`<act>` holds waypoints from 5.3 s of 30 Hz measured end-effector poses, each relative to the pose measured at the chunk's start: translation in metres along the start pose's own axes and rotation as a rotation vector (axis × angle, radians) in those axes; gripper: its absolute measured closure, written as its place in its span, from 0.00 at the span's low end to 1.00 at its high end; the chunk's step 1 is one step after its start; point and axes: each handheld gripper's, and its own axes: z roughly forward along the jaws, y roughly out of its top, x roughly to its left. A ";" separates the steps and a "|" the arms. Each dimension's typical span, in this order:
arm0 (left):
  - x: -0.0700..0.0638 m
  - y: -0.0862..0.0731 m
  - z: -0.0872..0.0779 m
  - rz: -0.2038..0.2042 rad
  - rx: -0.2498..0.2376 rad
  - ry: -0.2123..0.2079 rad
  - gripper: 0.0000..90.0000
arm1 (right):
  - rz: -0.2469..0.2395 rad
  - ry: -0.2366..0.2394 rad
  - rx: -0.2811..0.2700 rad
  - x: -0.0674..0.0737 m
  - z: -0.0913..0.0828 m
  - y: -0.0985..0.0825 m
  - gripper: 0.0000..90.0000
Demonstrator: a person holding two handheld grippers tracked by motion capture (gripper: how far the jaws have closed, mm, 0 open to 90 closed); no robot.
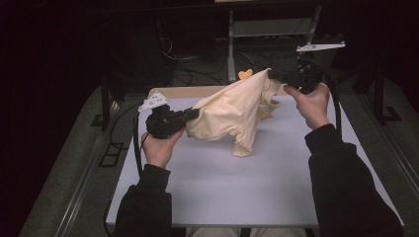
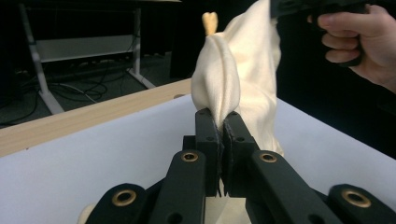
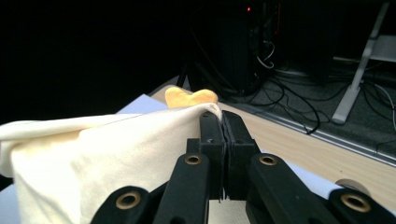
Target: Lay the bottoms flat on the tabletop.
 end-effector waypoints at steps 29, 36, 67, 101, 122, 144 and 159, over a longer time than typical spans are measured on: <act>0.032 -0.072 0.010 -0.104 0.230 0.053 0.94 | 0.123 0.154 0.204 -0.009 0.058 -0.114 0.97; 0.018 -0.070 0.013 -0.083 0.232 0.016 0.94 | 0.136 0.164 0.245 -0.011 0.033 -0.138 0.97; -0.090 -0.067 0.086 0.097 0.318 -0.280 0.94 | 0.173 0.146 0.225 0.037 0.036 -0.096 0.24; -0.093 -0.065 0.099 0.009 0.186 -0.304 0.28 | 0.147 0.006 0.327 0.009 0.003 -0.112 0.95; -0.057 -0.067 0.111 -0.129 0.170 -0.235 0.20 | 0.236 -0.051 0.264 -0.036 -0.065 -0.143 0.95; -0.018 -0.094 0.159 -0.224 0.222 -0.136 0.22 | 0.280 -0.098 0.246 -0.054 -0.089 -0.175 0.95; -0.013 -0.103 0.188 -0.255 0.241 -0.135 0.24 | 0.272 -0.096 0.211 -0.057 -0.093 -0.178 0.95</act>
